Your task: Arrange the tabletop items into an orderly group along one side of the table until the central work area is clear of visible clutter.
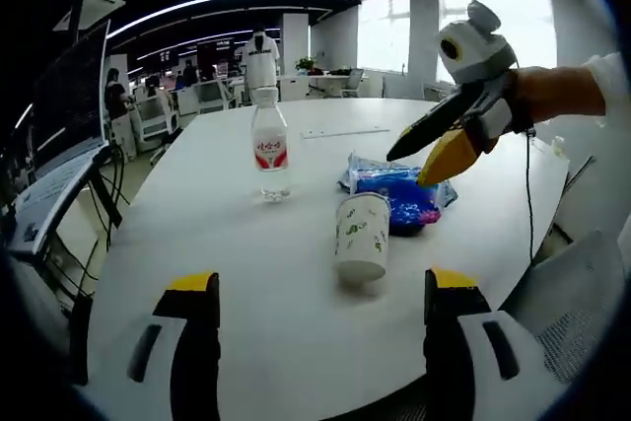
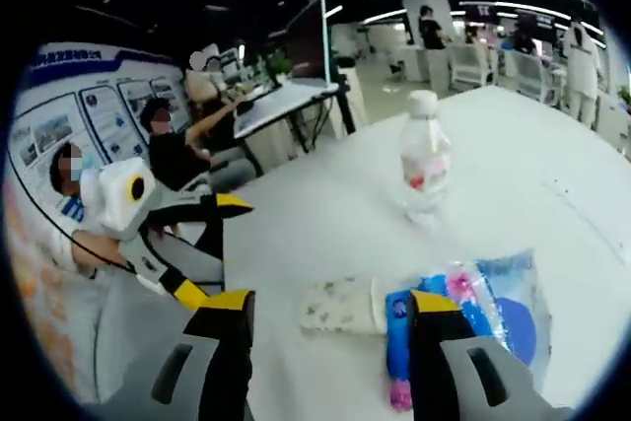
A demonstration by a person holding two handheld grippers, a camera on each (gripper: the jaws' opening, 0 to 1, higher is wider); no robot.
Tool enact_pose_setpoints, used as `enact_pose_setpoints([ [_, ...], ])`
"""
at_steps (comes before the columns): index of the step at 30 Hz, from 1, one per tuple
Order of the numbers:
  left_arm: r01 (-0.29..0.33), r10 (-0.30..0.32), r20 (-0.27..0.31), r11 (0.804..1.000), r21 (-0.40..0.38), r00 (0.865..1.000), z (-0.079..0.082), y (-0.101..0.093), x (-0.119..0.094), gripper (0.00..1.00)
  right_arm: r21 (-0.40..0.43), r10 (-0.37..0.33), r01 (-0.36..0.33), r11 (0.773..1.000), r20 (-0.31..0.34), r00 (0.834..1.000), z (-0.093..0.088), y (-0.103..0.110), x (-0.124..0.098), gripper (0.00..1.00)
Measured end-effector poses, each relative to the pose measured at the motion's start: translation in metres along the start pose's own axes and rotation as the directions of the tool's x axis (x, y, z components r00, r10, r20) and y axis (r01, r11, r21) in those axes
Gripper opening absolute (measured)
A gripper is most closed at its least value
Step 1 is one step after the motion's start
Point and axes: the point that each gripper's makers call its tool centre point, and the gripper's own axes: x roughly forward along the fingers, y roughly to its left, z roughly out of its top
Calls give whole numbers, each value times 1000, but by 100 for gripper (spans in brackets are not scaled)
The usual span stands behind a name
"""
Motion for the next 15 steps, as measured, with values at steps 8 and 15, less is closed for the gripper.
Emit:
enact_pose_setpoints([
  [8,-2,2,-5,1000,-8,1000,-1,1,1,87,7,26,-25,1000,-75,997,-13,-4,22,62],
  [15,-3,3,-14,1000,-5,1000,-3,1,1,87,15,51,-50,999,-134,990,-30,-2,38,58],
])
